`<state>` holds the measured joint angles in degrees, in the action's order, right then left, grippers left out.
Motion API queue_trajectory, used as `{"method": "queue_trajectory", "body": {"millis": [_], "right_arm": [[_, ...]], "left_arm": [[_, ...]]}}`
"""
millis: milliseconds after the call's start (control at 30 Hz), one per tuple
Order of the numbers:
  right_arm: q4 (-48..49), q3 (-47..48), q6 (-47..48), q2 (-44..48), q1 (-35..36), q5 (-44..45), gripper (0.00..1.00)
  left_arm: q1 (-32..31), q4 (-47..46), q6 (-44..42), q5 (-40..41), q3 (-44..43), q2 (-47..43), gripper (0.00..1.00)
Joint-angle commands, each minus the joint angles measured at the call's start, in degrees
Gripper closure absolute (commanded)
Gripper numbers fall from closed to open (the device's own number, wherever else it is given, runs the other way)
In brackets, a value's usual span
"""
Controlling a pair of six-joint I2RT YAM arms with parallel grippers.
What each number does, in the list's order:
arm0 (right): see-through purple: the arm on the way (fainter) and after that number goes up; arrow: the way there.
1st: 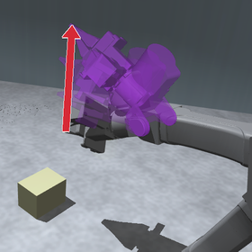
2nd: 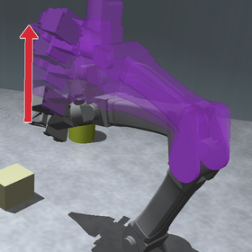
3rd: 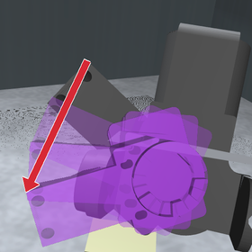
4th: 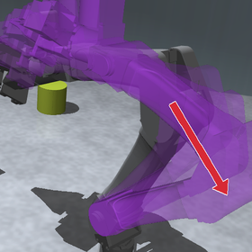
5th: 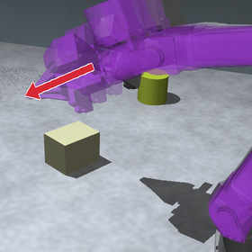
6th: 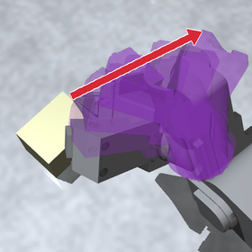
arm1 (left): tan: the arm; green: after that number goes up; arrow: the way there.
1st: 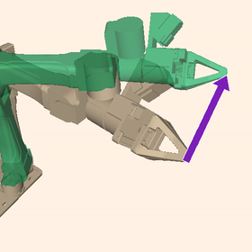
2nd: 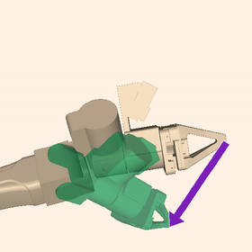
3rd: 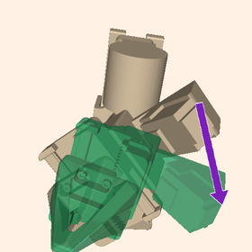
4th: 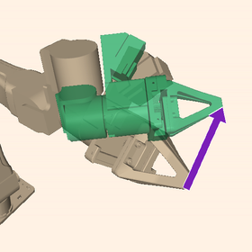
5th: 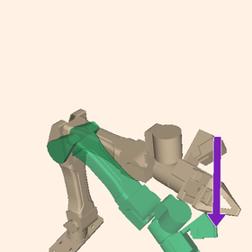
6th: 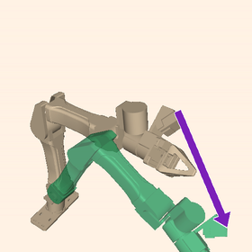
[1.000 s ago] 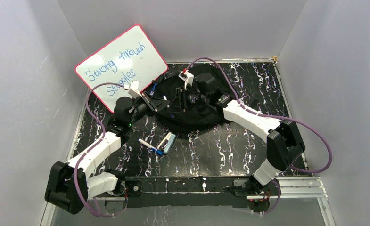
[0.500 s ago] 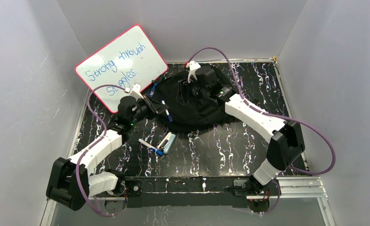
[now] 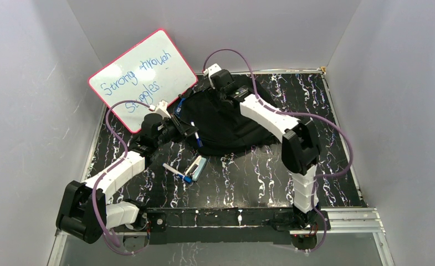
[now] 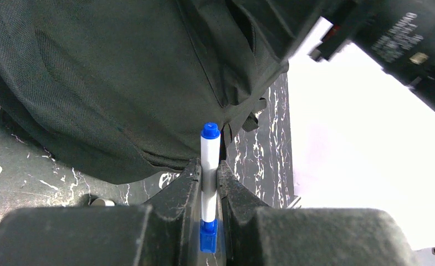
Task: Pack the student bag
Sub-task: Place the stationery in the student bag.
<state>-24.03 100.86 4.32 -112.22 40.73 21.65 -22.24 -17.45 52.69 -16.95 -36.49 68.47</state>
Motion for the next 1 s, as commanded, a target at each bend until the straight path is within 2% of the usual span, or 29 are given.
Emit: {"method": "queue_trajectory", "body": {"millis": [0, 100, 267, 467, 633, 800, 967], "right_arm": [[-1.6, 5.8, 7.4, -3.2, 0.0, 9.1, 0.20], [-1.3, 6.8, 9.5, -5.1, 0.0, 11.9, 0.21], [-0.9, 7.7, 11.4, -7.4, 0.0, 16.1, 0.29], [0.2, 7.7, 12.4, -8.2, -0.2, 19.5, 0.50], [0.5, 7.0, 11.3, -7.0, -0.3, 18.2, 0.68], [0.7, 6.2, 9.5, -4.9, -0.4, 15.2, 0.85], [0.1, 6.1, 8.4, -3.1, -0.6, 13.6, 0.97]], "left_arm": [[0.2, 0.7, -1.2, 0.2, -0.9, -0.9, 1.00], [0.2, 0.6, -0.9, 0.3, -0.5, -0.9, 1.00], [0.2, 0.4, -0.5, 0.2, -0.2, -0.6, 1.00], [0.2, -0.1, -0.2, 1.0, -0.6, 0.3, 1.00], [0.2, -2.4, 1.7, 2.7, -2.7, 3.0, 1.00], [0.2, -2.8, 3.3, 5.9, -9.3, 9.8, 1.00], [0.2, -4.8, 7.5, 12.3, -15.4, 16.9, 1.00]]}}
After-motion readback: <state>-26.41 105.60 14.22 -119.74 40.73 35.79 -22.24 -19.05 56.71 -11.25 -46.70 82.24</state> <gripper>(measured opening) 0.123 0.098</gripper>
